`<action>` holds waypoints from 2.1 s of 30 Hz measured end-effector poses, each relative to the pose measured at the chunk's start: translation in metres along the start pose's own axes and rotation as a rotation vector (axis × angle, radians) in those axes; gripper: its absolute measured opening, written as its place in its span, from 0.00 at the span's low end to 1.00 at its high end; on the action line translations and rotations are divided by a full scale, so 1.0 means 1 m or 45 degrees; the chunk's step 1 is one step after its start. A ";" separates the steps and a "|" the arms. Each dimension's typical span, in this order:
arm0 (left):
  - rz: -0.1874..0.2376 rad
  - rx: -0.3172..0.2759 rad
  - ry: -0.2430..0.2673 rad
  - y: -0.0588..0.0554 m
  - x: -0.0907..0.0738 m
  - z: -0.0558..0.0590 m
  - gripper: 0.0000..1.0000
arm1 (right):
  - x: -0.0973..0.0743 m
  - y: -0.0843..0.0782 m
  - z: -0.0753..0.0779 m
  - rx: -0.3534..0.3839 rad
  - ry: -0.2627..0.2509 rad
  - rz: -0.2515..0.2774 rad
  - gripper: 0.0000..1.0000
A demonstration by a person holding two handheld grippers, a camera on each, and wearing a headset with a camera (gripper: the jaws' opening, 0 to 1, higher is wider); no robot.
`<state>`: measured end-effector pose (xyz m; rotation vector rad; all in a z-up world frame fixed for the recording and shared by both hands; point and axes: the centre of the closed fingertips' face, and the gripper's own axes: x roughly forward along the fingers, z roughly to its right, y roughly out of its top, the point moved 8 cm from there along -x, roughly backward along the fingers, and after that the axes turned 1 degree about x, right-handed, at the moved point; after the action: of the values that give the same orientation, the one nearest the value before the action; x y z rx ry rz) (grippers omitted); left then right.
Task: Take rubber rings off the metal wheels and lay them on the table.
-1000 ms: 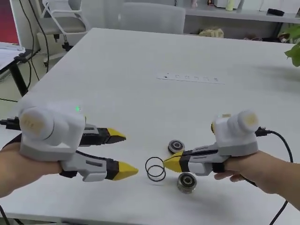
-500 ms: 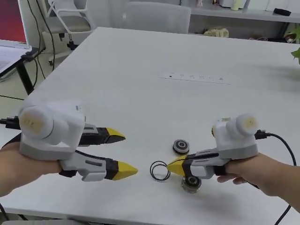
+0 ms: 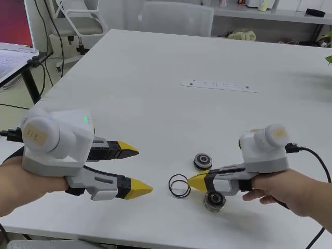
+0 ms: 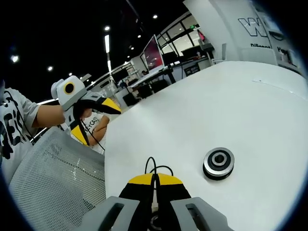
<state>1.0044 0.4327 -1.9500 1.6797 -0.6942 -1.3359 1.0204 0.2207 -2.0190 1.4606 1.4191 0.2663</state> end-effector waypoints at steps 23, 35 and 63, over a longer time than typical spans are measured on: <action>-0.018 -0.012 0.007 -0.005 -0.002 -0.003 0.46 | 0.005 -0.006 0.008 0.005 -0.057 -0.055 0.00; -0.029 -0.016 0.001 -0.006 -0.001 -0.002 0.46 | 0.005 -0.008 0.010 -0.018 -0.075 -0.072 0.02; -0.004 -0.015 -0.024 0.010 0.014 -0.011 0.46 | -0.025 0.008 0.003 -0.099 -0.129 0.039 0.18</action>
<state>1.0192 0.4193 -1.9476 1.6614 -0.6932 -1.3576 1.0208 0.2001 -2.0027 1.4134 1.2928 0.2603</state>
